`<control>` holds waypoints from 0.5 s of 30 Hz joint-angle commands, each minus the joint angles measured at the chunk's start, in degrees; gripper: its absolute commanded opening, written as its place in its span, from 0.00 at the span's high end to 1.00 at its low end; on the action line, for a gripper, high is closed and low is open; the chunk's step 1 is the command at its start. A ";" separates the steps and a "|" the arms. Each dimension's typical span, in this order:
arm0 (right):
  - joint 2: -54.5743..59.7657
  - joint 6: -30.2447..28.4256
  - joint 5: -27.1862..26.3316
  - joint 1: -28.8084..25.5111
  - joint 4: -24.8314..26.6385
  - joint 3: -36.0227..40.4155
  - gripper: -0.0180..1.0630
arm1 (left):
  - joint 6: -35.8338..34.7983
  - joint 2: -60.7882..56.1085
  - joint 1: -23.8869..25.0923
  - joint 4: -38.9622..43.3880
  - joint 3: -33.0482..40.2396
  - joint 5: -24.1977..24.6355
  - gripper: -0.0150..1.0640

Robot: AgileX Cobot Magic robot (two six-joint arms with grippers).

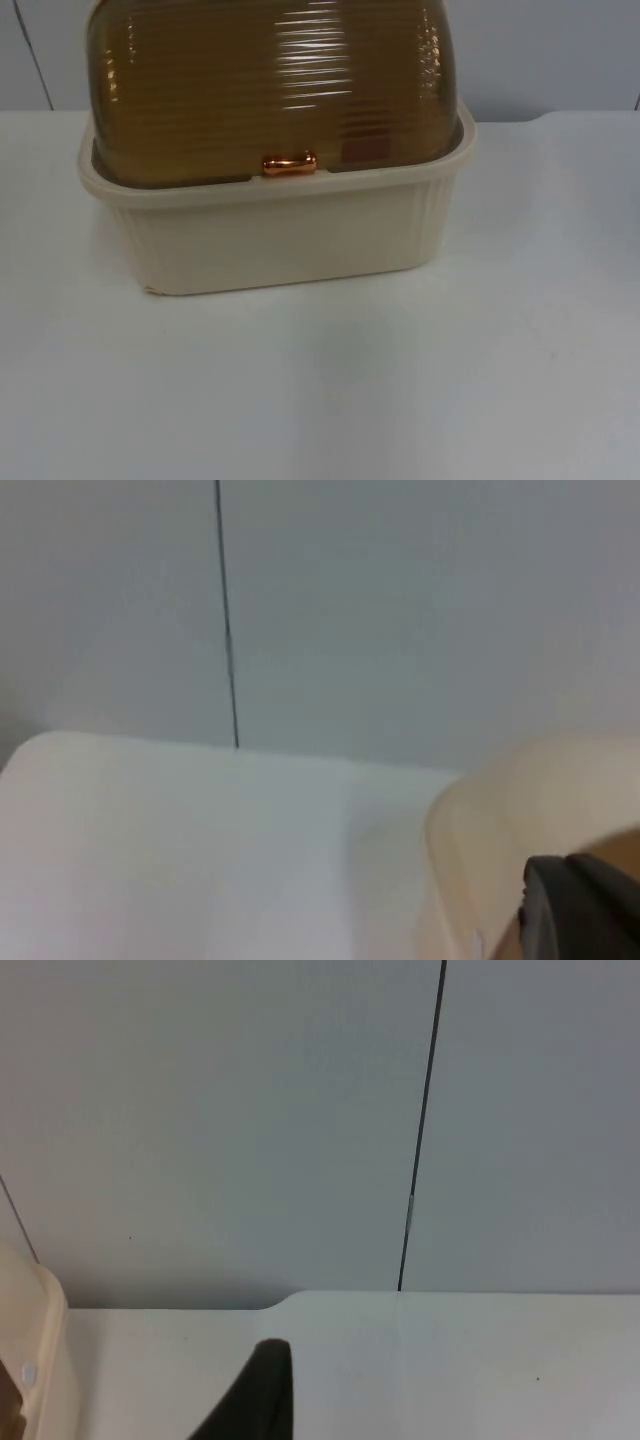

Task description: Open the box lid with the left hand, place the block into the box with the right hand, then close the box lid with the left hand.

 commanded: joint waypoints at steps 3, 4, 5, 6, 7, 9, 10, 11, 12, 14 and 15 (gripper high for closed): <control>-0.21 0.00 -1.03 0.01 0.17 0.11 0.01 | 14.30 -1.29 0.18 -12.34 -0.73 0.95 0.99; -0.21 0.00 -0.85 0.01 0.17 0.11 0.01 | 14.99 -1.89 0.18 -12.60 -0.73 0.95 0.99; -0.21 0.43 -0.80 0.01 0.28 0.11 0.01 | 15.44 -2.51 0.18 -12.60 -0.73 1.25 0.99; -0.21 0.43 -0.80 0.01 0.28 0.11 0.01 | 15.44 -2.51 0.18 -12.60 -0.73 1.25 0.99; -0.21 0.43 -0.51 0.01 0.28 0.11 0.01 | 16.07 -3.24 0.18 -12.60 -0.73 1.44 0.99; -0.21 0.43 -0.35 0.01 0.28 0.11 0.01 | 18.06 -4.77 0.18 -12.60 -0.73 1.30 0.99; -0.21 0.43 -0.35 0.01 0.28 0.11 0.01 | 18.57 -5.02 0.18 -12.49 -0.73 1.30 0.99; -0.21 0.43 -0.35 0.01 0.28 0.11 0.01 | 18.81 -5.46 0.18 -11.75 -0.73 1.30 0.99; -0.21 0.43 -0.35 0.01 0.28 0.11 0.01 | 18.81 -5.46 0.18 -11.75 -0.73 1.30 0.99; -0.21 0.43 -0.34 0.01 1.17 0.11 0.01 | 18.65 -5.95 0.40 -10.84 -0.73 0.80 0.99; -0.21 0.43 -0.34 0.01 1.17 0.11 0.01 | 18.65 -5.95 0.40 -10.84 -0.73 0.80 0.99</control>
